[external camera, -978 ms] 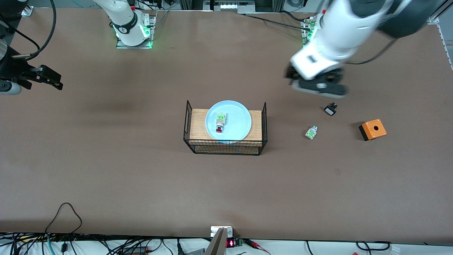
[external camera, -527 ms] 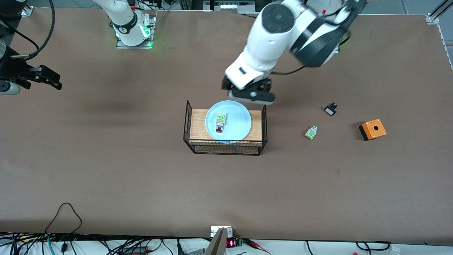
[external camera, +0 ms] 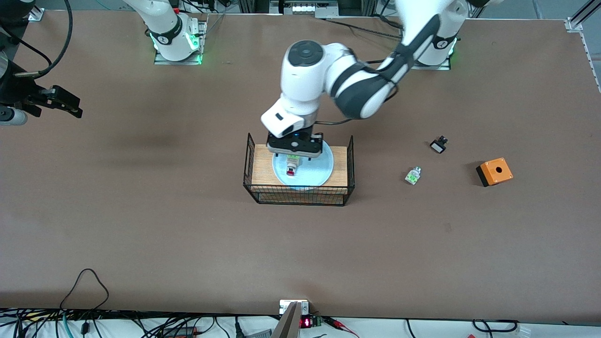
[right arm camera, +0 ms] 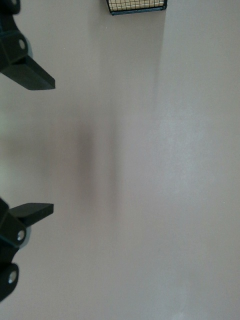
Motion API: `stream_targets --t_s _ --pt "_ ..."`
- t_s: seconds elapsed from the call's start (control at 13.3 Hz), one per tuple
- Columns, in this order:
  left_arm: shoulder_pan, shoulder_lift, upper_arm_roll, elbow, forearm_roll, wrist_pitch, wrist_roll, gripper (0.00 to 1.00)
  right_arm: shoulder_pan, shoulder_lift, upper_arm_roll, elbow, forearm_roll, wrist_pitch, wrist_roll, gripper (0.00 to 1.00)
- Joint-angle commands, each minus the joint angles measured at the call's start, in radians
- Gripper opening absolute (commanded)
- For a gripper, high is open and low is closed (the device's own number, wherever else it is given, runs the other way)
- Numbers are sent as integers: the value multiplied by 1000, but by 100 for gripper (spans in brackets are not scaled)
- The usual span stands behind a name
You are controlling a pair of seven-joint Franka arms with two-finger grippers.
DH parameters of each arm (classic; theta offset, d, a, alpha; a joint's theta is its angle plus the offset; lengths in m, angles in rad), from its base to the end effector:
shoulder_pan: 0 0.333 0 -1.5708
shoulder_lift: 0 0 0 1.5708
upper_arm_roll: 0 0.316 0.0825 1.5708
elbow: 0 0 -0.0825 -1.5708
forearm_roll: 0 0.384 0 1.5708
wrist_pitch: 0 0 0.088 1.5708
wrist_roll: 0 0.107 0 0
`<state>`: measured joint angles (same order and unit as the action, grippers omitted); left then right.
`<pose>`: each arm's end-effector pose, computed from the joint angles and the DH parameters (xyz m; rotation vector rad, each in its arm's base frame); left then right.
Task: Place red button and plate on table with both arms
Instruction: 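Reach the left gripper down to the red button on the plate, then close the left gripper on the red button's green base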
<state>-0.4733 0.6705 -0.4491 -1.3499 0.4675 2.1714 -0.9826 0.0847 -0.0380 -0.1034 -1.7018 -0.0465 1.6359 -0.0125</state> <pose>0.5238 -0.5319 0.3788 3.0264 -0.0715 0.3777 0.5453 -0.0159 0.5890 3.0993 -0.0037 -0.0446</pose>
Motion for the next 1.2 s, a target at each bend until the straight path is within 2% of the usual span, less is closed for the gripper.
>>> stream_targets --t_s 0.0,0.15,0.3,0.38,0.45,0.68,0.75,0.98,1.13 --pt "-30 46 23 66 71 -13 -51 100 1 -10 -2 8 5 -18 -12 100" --pt "-30 49 23 54 91 -18 -53 100 1 -10 -2 7 5 -18 -12 100" --pt "-30 50 23 40 91 -19 -51 85 1 -10 -2 7 5 -18 -14 100" --pt "-33 50 21 34 91 -21 -53 71 1 -8 -2 7 7 -18 -12 100" --pt "-39 50 21 29 89 -25 -56 66 1 -8 -2 7 5 -18 -14 100" --pt "-41 49 21 -3 91 -35 -56 66 1 -6 -2 7 5 -18 -14 100" --pt "-42 50 21 -3 91 -38 -56 61 1 -5 -2 7 5 -18 -14 100" --pt "-39 43 21 0 89 -42 -57 34 1 -3 -2 7 7 -18 -12 100" --pt "-31 31 20 11 88 -57 -56 26 1 -3 -2 7 7 -18 -12 100"
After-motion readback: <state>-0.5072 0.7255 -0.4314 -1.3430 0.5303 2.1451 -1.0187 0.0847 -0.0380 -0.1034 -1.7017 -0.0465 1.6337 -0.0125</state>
